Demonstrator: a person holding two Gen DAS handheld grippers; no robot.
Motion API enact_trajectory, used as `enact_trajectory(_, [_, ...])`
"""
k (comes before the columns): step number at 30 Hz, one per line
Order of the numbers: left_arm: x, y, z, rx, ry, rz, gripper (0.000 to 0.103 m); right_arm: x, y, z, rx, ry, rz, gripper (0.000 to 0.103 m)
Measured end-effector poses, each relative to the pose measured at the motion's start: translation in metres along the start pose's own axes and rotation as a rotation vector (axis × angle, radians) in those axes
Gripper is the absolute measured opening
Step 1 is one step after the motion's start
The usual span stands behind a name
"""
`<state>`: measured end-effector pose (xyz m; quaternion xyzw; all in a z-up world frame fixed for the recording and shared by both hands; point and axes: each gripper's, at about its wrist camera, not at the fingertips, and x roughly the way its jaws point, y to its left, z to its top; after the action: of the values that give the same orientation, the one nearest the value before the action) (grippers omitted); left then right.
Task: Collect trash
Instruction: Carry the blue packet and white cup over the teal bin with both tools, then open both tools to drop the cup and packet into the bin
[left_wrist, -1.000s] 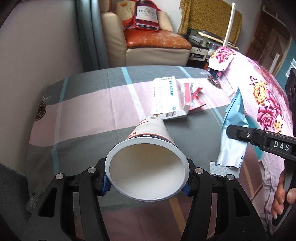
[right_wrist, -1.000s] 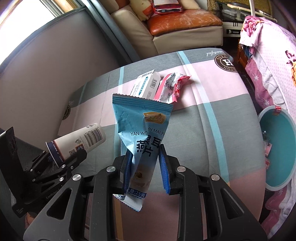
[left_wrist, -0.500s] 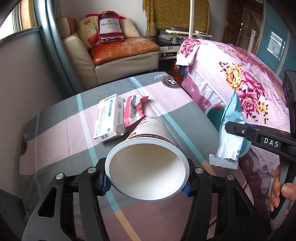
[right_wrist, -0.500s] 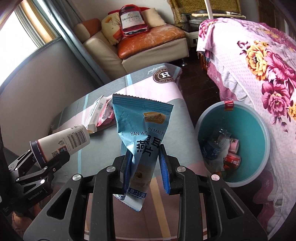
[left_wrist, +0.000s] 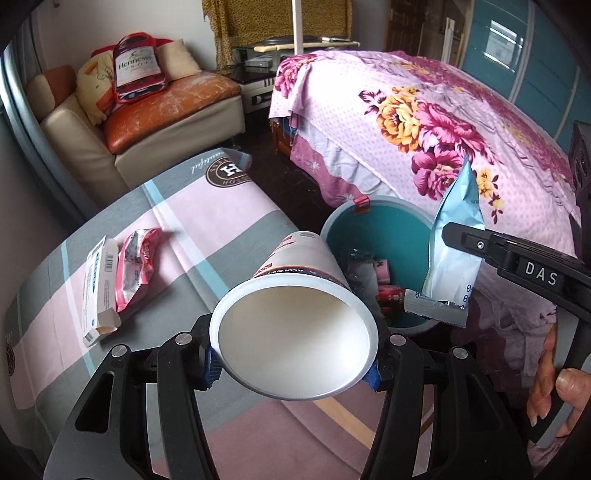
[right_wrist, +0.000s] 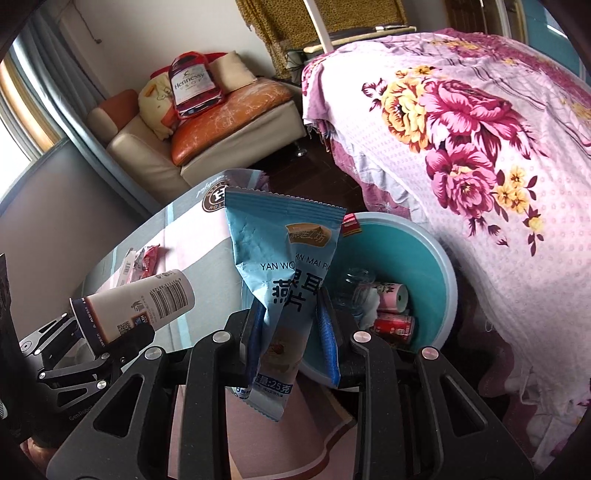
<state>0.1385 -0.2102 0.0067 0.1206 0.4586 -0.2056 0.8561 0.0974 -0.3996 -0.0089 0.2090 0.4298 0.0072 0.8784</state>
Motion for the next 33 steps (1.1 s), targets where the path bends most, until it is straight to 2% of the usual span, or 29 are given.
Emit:
enact_trajectory(10, [0.046, -0.048, 0.012, 0.076, 0.065, -0.072, 0.058, 0.006, -0.05, 0.005, 0.071, 0.003, -0.082, 0.026])
enact_trajectory(22, [0.073, -0.067, 0.018, 0.092, 0.102, -0.116, 0.059, 0.016, -0.062, 0.003, 0.072, 0.03, -0.132, 0.027])
enact_trajectory(26, [0.077, -0.064, 0.018, 0.073, 0.104, -0.104, 0.084, 0.019, -0.065, 0.003, 0.079, 0.036, -0.137, 0.027])
enact_trajectory(33, [0.079, -0.05, 0.013, 0.03, 0.132, -0.105, 0.093, 0.024, -0.062, 0.002, 0.075, 0.05, -0.142, 0.028])
